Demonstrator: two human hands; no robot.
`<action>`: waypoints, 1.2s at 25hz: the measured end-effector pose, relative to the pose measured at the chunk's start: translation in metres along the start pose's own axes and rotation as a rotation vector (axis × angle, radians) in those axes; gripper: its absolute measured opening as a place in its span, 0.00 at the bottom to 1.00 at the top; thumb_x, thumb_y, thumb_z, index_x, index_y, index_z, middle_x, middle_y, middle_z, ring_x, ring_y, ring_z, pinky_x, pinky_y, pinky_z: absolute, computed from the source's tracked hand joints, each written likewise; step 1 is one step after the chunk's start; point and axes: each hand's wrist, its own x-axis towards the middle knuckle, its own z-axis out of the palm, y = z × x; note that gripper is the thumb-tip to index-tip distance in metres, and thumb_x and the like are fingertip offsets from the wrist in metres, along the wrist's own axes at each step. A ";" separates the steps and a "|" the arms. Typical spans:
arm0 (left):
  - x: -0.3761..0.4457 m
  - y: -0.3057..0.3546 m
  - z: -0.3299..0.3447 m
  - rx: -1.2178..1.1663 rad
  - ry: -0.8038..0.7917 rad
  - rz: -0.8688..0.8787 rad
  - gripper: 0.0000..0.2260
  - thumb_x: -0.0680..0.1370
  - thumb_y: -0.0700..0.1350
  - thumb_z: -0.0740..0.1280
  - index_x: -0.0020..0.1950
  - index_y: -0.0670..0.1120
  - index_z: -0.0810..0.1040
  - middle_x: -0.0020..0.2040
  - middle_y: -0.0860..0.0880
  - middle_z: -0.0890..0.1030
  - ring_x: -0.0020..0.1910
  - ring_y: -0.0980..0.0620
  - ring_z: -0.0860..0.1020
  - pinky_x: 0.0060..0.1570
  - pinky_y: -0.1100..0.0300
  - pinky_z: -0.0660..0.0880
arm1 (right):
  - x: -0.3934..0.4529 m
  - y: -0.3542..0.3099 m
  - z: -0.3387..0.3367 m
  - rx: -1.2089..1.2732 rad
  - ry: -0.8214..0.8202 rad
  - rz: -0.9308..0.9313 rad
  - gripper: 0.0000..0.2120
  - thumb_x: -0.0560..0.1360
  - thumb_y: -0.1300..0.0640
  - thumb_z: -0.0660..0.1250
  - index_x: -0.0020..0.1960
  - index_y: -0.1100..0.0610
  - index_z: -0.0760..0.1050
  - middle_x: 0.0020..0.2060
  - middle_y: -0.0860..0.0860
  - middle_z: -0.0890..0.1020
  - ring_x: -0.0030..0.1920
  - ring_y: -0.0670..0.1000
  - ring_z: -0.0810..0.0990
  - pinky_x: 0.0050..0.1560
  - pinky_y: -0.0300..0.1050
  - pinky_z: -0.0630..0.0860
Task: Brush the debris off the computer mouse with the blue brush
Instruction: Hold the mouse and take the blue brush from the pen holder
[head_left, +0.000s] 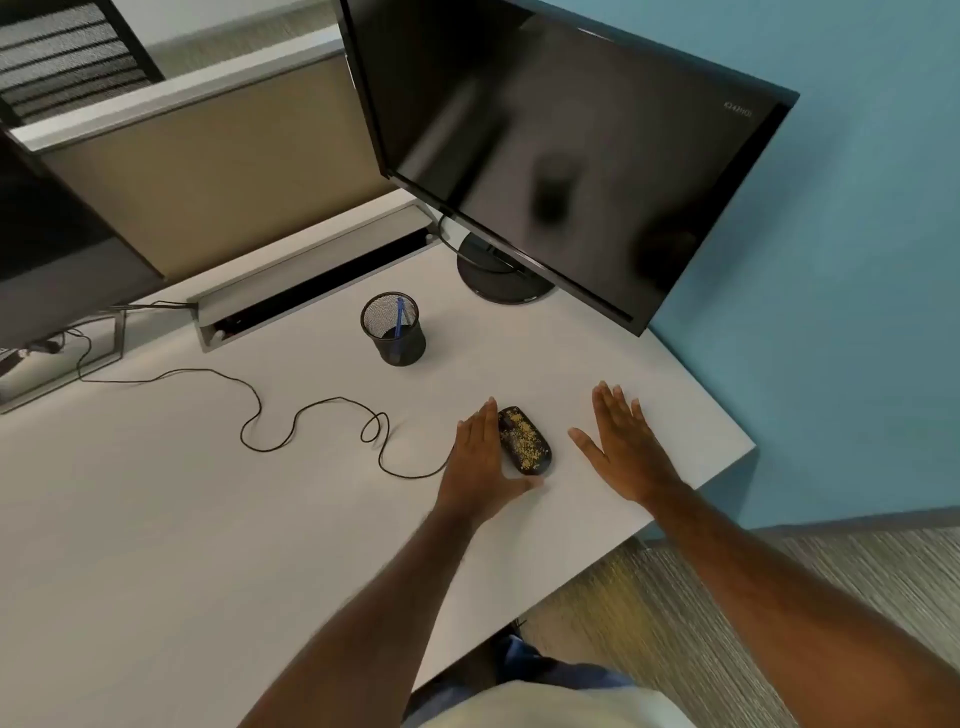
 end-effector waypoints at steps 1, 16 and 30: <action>0.002 0.002 0.002 0.024 0.005 0.014 0.57 0.70 0.68 0.73 0.83 0.43 0.42 0.84 0.47 0.48 0.82 0.48 0.48 0.81 0.50 0.48 | 0.000 0.002 0.003 0.009 0.010 0.008 0.55 0.71 0.23 0.26 0.84 0.60 0.41 0.84 0.57 0.46 0.84 0.56 0.43 0.82 0.53 0.41; 0.012 0.020 0.009 -0.012 -0.017 -0.069 0.58 0.68 0.66 0.76 0.83 0.46 0.43 0.82 0.47 0.54 0.80 0.44 0.52 0.78 0.51 0.50 | -0.009 0.011 0.009 0.031 0.043 0.007 0.51 0.73 0.24 0.31 0.84 0.59 0.39 0.84 0.54 0.43 0.83 0.53 0.41 0.82 0.50 0.39; 0.001 0.005 -0.017 -0.104 0.068 -0.119 0.58 0.67 0.61 0.78 0.83 0.47 0.43 0.80 0.48 0.55 0.78 0.47 0.55 0.78 0.52 0.60 | 0.020 -0.012 0.005 0.073 0.117 -0.079 0.34 0.85 0.47 0.61 0.84 0.59 0.52 0.83 0.56 0.58 0.83 0.58 0.55 0.81 0.51 0.53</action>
